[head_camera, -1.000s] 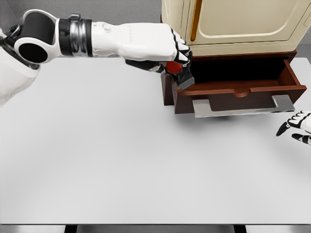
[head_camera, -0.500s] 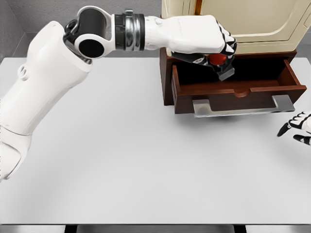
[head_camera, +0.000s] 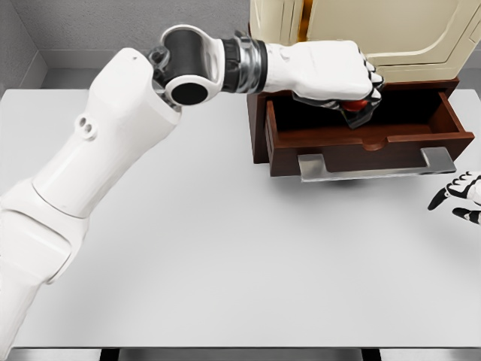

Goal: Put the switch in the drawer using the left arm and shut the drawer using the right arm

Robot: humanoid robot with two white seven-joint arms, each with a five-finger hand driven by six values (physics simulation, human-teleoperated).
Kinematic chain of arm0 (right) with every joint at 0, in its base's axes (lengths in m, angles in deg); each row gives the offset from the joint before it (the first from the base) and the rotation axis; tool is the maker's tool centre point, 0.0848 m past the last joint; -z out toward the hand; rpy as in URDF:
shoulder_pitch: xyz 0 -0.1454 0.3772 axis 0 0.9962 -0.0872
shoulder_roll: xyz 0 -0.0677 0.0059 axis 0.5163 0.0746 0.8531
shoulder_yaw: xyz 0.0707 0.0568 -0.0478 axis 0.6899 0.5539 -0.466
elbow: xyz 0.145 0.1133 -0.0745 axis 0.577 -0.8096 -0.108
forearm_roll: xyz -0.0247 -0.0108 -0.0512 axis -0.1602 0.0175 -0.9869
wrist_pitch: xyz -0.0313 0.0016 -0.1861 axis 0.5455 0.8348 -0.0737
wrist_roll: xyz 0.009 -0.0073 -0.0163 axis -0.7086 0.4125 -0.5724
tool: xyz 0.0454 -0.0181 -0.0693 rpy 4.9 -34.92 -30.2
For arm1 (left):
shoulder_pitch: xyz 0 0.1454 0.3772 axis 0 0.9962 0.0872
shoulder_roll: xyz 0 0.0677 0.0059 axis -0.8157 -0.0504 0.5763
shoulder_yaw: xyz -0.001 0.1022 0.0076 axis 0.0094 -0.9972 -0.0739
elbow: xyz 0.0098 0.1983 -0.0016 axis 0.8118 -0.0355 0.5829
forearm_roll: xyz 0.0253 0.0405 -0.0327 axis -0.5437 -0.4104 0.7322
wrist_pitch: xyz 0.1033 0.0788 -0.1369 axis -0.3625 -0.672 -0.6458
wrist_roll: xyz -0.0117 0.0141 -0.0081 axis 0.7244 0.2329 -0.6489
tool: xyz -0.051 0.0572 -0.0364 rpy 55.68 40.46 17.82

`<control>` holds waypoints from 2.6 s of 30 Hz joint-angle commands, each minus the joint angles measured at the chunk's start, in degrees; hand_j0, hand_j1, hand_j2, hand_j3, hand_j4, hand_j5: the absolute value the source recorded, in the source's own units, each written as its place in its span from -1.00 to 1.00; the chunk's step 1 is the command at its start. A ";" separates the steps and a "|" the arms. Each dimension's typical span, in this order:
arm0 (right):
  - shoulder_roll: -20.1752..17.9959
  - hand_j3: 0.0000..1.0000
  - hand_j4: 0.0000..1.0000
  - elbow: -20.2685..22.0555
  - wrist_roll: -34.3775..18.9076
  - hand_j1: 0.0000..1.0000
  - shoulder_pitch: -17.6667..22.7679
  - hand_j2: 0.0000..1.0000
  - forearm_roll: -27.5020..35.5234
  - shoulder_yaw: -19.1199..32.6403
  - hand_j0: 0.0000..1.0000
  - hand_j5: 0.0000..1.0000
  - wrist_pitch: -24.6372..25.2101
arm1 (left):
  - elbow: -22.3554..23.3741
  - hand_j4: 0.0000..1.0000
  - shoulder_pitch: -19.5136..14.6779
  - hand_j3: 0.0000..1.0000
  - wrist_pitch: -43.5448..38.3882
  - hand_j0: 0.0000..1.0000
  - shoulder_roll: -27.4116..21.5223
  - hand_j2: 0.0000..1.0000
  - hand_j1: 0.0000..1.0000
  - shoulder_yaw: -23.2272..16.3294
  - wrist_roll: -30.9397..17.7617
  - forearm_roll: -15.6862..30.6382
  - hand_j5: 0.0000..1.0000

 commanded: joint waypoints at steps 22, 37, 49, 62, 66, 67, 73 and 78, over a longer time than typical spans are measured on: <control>-0.18 0.12 0.12 0.01 0.02 0.12 0.09 0.12 0.65 -0.20 0.12 0.12 0.17 | 2.15 0.82 0.79 0.82 -0.19 0.82 0.65 0.82 0.82 0.88 0.04 0.14 0.82; -0.18 0.13 0.13 0.01 0.02 0.13 0.18 0.13 0.74 -0.46 0.13 0.13 0.17 | -7.95 0.90 -1.41 0.90 -0.19 0.90 -18.24 0.90 0.90 -0.79 0.04 39.67 0.90; 0.61 0.13 0.13 0.01 0.02 0.13 0.26 0.13 1.18 -0.55 0.13 0.13 0.17 | -24.83 0.95 -4.75 0.95 -1.69 0.95 -40.66 0.95 0.95 -28.04 0.04 86.17 0.95; 5.97 0.13 0.13 0.01 0.02 0.13 0.18 0.13 3.99 -0.99 0.13 0.13 0.17 | -23.08 1.00 -8.70 1.00 -52.49 1.00 -33.72 1.00 1.00 -20.04 0.04 95.06 1.00; 5.97 0.13 0.13 0.10 0.02 0.13 0.35 0.13 4.08 -0.99 0.13 0.13 0.17 | -21.68 1.00 -9.67 1.00 -55.58 1.00 -33.63 1.00 1.00 -20.22 0.04 102.08 1.00; 5.97 0.13 0.13 0.10 0.02 0.13 0.35 0.13 4.08 -1.08 0.13 0.13 0.17 | -18.68 1.00 -9.76 1.00 -55.67 1.00 -32.93 1.00 1.00 -20.22 0.04 104.11 1.00; 5.88 0.13 0.13 0.01 0.02 0.13 0.44 0.13 4.08 -0.99 0.13 0.13 0.17 | -15.78 1.00 -10.90 1.00 -59.45 1.00 -27.57 1.00 1.00 -20.39 0.04 102.53 1.00; 5.88 0.13 0.13 0.01 0.02 0.13 0.70 0.13 4.08 -0.46 0.13 0.13 0.17 | -13.76 1.00 -9.76 1.00 -59.45 1.00 -25.90 1.00 1.00 -21.97 0.85 99.01 1.00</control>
